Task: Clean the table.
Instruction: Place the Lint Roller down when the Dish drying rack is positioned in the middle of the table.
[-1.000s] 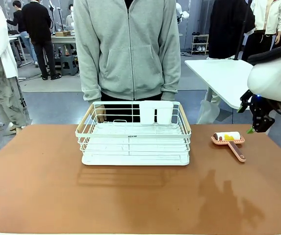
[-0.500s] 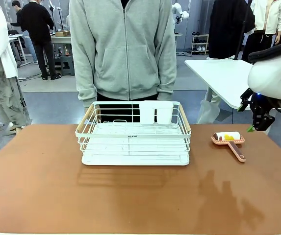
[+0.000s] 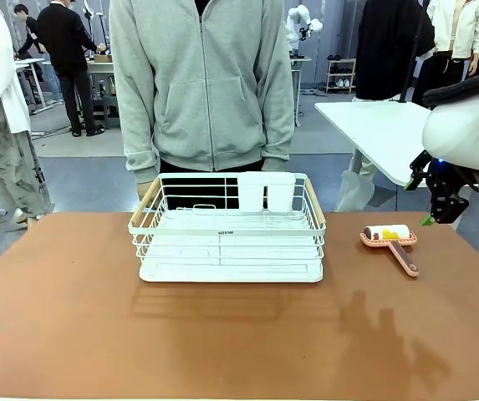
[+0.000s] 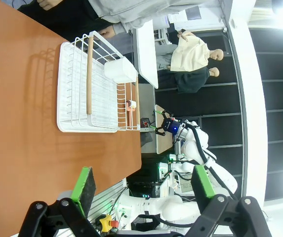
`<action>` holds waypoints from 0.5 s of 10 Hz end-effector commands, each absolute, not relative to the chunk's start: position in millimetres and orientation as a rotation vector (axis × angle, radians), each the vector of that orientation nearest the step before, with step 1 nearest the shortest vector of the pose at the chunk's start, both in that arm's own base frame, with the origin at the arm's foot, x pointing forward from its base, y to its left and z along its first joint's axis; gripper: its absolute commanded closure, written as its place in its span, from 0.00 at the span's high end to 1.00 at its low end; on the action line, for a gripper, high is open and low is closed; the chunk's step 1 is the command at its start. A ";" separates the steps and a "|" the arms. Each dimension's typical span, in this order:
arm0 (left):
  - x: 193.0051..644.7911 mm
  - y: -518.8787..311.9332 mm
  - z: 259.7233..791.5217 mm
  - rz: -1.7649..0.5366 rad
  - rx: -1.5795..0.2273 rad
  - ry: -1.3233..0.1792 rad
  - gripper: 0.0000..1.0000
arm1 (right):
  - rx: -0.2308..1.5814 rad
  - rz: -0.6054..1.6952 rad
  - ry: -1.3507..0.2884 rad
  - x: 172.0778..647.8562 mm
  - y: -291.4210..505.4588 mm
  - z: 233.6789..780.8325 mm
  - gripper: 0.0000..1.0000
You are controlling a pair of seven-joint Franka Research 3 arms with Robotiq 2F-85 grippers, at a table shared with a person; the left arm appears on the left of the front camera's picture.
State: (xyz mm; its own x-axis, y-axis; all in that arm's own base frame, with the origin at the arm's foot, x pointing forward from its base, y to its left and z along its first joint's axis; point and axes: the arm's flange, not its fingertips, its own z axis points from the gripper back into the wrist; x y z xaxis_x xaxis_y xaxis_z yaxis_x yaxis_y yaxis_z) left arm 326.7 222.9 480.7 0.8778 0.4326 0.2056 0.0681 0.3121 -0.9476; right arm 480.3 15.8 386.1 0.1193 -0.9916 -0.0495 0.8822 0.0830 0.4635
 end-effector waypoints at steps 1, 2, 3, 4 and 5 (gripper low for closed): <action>324.5 224.1 482.1 0.249 -1.247 -0.477 1.00 | 0.433 -1.425 -0.311 479.9 16.9 386.6 1.00; 324.5 224.1 482.1 0.249 -1.247 -0.477 1.00 | 0.433 -1.425 -0.311 479.9 16.9 386.6 1.00; 324.5 224.1 482.1 0.249 -1.247 -0.477 1.00 | 0.433 -1.425 -0.311 479.9 16.9 386.6 1.00; 324.5 224.1 482.1 0.249 -1.247 -0.477 1.00 | 0.433 -1.425 -0.311 479.9 16.9 386.6 1.00; 324.5 224.1 482.1 0.249 -1.247 -0.477 1.00 | 0.433 -1.425 -0.311 479.9 16.9 386.6 1.00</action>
